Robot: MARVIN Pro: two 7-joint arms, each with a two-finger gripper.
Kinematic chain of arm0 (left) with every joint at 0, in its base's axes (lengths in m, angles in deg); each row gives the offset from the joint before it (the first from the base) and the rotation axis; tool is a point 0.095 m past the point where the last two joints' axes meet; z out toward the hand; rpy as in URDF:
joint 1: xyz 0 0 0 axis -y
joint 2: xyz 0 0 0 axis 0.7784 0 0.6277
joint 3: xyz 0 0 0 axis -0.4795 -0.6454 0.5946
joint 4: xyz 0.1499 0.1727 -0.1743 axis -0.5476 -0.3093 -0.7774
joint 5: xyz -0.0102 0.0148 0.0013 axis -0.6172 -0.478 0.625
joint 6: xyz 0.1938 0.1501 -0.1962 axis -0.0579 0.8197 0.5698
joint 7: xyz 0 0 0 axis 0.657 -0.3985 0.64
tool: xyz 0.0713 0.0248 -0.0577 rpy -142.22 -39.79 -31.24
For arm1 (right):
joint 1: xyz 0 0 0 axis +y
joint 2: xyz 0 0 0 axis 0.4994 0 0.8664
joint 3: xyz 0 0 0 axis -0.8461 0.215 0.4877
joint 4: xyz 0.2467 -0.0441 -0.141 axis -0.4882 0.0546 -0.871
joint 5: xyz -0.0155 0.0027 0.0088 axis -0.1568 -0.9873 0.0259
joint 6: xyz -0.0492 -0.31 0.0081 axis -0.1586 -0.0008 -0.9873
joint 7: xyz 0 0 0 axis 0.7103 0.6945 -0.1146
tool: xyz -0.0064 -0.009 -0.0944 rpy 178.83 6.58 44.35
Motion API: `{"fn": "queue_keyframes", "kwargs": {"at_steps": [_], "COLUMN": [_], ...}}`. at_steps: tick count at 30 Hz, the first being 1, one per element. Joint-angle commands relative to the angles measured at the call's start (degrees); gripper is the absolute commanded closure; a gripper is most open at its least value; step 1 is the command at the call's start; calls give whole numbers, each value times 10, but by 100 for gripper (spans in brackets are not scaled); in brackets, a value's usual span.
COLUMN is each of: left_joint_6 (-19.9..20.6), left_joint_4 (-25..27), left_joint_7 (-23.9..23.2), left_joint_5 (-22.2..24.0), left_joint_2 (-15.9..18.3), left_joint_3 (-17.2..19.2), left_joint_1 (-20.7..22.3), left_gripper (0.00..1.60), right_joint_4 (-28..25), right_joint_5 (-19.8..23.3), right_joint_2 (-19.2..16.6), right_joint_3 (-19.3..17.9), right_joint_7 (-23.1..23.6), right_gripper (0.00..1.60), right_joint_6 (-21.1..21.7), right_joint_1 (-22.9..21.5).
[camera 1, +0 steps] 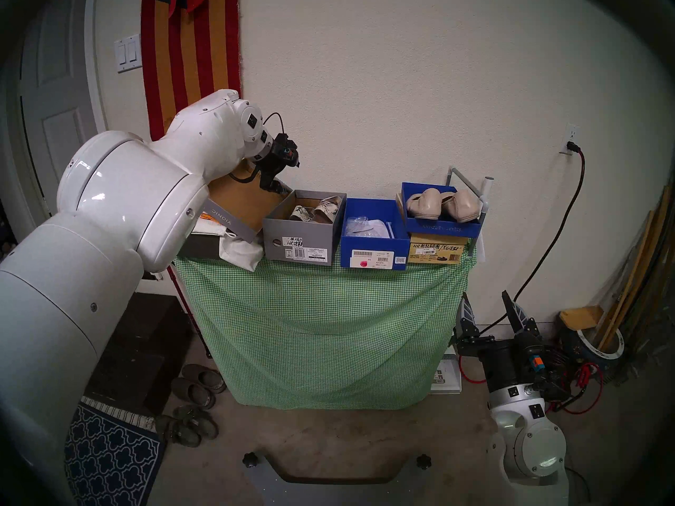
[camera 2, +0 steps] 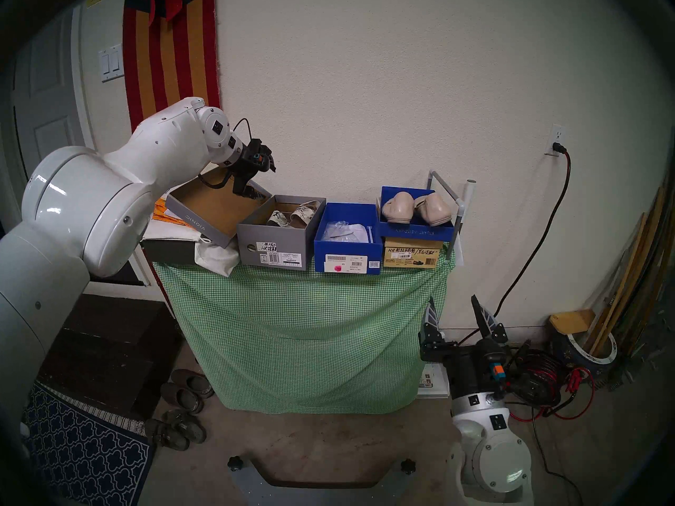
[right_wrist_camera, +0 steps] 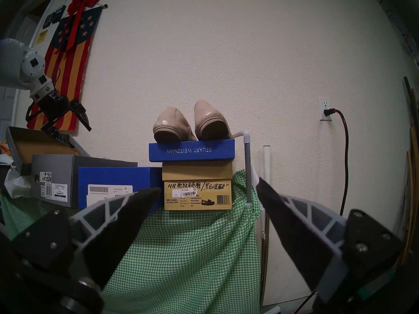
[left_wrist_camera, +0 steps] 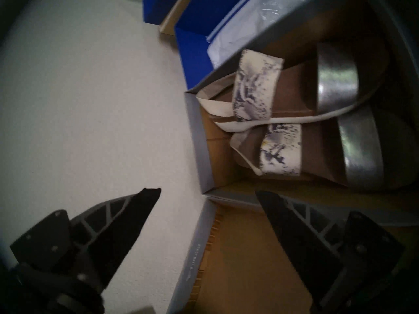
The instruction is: Put shoes into shoe box
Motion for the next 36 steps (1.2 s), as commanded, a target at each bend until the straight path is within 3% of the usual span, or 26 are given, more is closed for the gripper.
{"fn": "queue_keyframes", "kwargs": {"at_steps": [1, 7, 16, 20, 25, 36], "left_joint_6": [51, 82, 101, 110, 114, 137], "left_joint_4": [3, -2, -17, -21, -24, -24], "left_joint_7": [67, 124, 145, 125, 84, 20], "left_joint_5": [44, 86, 190, 247, 295, 304], "left_joint_2": [10, 42, 93, 112, 134, 167], "left_joint_3": [51, 102, 207, 254, 285, 296], "left_joint_1": [5, 25, 50, 39, 26, -10], "left_gripper": [0, 0, 0, 0, 0, 0], "right_joint_4": [-1, -1, -1, -1, -2, -2], "right_joint_5": [0, 0, 0, 0, 0, -1], "right_joint_2": [0, 0, 0, -1, -1, -1], "right_joint_3": [1, 1, 2, 2, 3, 4], "right_joint_7": [-2, -1, -2, -3, -5, -9], "right_gripper": [0, 0, 0, 0, 0, 0], "right_joint_6": [0, 0, 0, 1, 1, 1], "right_joint_1": [-1, -1, -1, -1, -1, -1]}}
